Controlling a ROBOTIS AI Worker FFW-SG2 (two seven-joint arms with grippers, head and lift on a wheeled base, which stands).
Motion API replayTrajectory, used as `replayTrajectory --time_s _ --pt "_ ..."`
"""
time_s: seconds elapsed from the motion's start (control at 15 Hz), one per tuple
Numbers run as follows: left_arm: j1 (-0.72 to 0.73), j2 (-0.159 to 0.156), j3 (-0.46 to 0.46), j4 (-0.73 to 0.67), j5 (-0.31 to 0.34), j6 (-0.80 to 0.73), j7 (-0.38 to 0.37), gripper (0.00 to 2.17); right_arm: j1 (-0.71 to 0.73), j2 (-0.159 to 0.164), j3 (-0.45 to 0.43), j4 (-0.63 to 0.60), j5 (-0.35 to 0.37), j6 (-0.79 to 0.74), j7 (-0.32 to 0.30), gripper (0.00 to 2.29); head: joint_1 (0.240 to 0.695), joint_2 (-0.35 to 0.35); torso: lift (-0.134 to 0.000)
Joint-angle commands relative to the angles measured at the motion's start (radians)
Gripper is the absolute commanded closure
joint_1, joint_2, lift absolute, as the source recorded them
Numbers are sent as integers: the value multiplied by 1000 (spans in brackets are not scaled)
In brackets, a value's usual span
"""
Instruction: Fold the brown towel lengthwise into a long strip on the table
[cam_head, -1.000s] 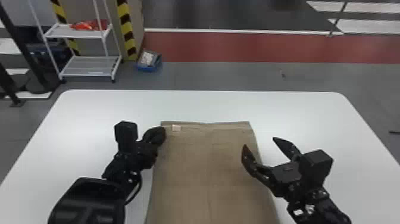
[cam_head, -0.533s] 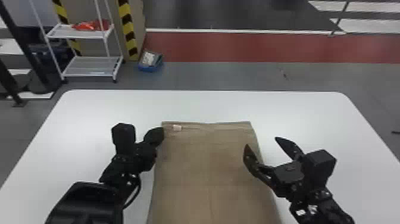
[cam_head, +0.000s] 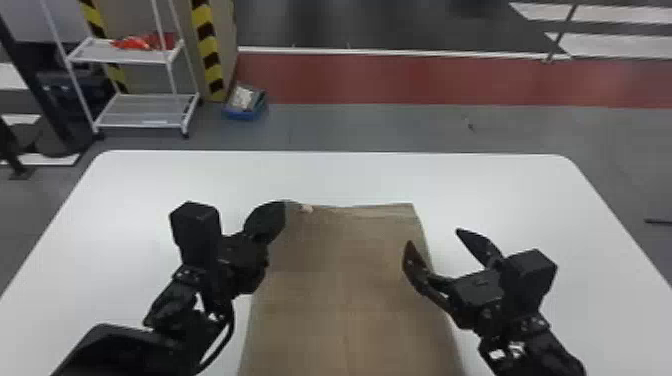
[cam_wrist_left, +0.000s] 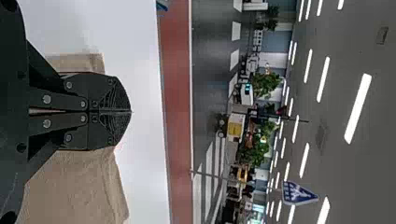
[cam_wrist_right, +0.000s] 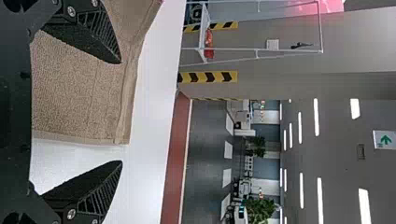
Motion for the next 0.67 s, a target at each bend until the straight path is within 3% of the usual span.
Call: replayTrajectory --time_s 0.0,0.13,0.27,0.4,0.6 --pt "135 7 -27 -209 -31 51 -26 1565 0 0 -17 2 3 4 -29 124 695 -81 -117" --pt "209 20 -45 -323 -41 122 -49 1565 2 0 -27 1 12 14 -86 124 695 -118 -117" --pt "252 53 -85 -376 -61 152 -49 1565 -1 0 -32 1 15 38 -143 124 695 -174 -117" --pt "253 70 -129 -356 -95 195 -49 1561 3 0 -35 4 18 38 -160 124 695 -213 -117" --pt "195 59 -206 -197 -180 284 -35 1426 11 0 -35 1 17 38 -169 124 695 -249 -117"
